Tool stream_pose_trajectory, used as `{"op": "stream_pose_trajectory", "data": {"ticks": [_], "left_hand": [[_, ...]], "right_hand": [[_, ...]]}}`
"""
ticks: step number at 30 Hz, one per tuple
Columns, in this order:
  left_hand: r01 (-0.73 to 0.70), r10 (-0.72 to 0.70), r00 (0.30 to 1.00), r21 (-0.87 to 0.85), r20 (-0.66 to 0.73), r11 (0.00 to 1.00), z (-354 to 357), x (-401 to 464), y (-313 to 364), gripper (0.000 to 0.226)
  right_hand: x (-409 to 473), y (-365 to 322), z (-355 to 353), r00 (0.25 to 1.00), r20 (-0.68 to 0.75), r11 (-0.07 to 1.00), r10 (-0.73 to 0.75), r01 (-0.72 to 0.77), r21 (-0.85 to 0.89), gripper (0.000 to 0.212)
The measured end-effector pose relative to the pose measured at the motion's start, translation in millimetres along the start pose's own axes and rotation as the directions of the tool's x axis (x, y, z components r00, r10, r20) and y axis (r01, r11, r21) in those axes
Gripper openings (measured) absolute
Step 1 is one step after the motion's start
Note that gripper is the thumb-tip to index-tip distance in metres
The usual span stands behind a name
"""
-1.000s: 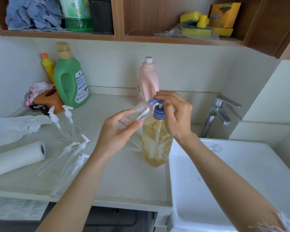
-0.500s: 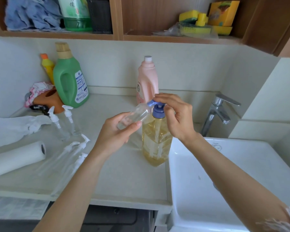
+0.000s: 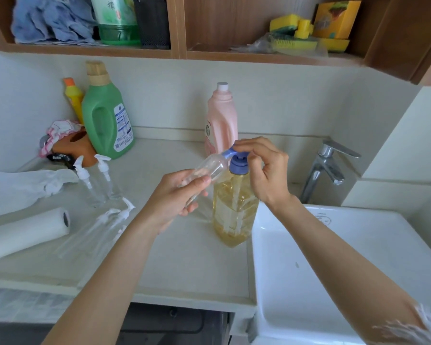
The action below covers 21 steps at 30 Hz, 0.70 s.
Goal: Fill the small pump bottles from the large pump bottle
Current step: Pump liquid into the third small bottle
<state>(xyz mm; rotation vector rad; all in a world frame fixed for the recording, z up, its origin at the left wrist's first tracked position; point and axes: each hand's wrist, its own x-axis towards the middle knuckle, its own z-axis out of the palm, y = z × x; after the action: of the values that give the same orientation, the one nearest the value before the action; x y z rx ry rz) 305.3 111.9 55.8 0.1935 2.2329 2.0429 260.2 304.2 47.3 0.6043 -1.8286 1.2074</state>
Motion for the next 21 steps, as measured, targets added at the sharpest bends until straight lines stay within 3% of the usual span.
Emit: {"op": "stream_pose_trajectory", "data": {"ticks": [6,15,18,21], "left_hand": [[0.019,-0.021,0.999,-0.042,-0.029,0.999,3.1,-2.2,-3.3,0.020],[-0.012,0.011,0.999,0.000,0.037,1.000,4.7,-6.0,-3.0,0.022],[-0.074,0.075,0.997,0.091,-0.009,0.993,9.7,-2.9,-9.5,0.031],[-0.156,0.210,0.969,0.331,-0.133,0.931,15.2,-2.6,-16.2,0.034]], "right_hand": [[-9.2,-1.4,10.0,0.999,-0.047,0.999,-0.026,0.023,-0.045,0.033],[9.7,-18.7,-1.6,0.998,0.041,0.997,-0.042,0.044,-0.058,0.035],[16.3,-21.6,-3.6,0.998,0.051,0.997,-0.040,0.043,-0.071,0.037],[13.2,-18.0,-2.4,0.998,0.039,0.994,-0.044,0.047,-0.096,0.037]]}}
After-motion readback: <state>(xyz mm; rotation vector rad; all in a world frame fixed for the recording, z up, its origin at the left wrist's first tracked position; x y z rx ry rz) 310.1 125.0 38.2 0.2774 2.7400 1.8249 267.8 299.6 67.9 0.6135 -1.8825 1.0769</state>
